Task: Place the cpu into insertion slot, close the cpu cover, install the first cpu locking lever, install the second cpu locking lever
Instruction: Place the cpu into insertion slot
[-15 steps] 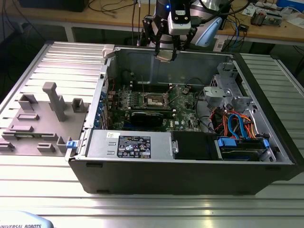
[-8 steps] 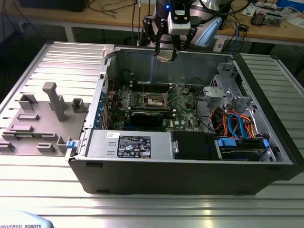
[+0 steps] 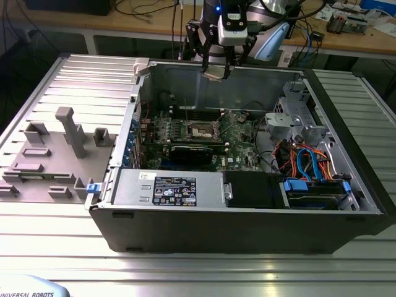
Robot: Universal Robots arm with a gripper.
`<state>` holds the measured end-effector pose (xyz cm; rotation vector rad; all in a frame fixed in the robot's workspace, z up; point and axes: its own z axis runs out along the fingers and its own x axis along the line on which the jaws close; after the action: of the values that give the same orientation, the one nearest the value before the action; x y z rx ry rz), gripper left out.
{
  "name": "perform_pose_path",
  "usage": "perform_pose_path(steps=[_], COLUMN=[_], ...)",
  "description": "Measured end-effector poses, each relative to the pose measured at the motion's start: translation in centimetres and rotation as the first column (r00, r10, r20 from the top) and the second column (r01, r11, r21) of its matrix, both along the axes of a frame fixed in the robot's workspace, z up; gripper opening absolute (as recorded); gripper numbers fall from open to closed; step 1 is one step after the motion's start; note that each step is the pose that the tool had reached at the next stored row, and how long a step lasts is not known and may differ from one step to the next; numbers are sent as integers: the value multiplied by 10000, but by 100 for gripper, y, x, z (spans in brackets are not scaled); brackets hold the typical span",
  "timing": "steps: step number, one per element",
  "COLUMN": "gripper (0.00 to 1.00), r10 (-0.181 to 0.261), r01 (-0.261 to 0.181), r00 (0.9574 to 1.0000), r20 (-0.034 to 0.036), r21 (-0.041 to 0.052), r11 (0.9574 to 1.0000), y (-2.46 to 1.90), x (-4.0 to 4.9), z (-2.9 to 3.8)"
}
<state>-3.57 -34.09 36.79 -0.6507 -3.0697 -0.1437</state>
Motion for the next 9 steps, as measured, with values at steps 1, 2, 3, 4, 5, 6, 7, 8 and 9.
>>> perform_pose_path(steps=[1,2,3,4,5,6,7,8,9], gripper=[54,54,54,54,54,54,54,54,54], r10=[-13,-24,-36,-48,-61,-80,-94,-109,-125], r01=[13,24,36,48,61,80,94,109,125], r00=[10000,10000,10000,10000,10000,10000,10000,9999,9999], r20=[0,0,0,0,0,0,0,0,0], r21=[0,0,0,0,0,0,0,0,0], r11=[10000,10000,10000,10000,10000,10000,10000,9999,9999], y=[0,0,0,0,0,0,0,0,0], x=[0,0,0,0,0,0,0,0,0], z=[0,0,0,0,0,0,0,0,0])
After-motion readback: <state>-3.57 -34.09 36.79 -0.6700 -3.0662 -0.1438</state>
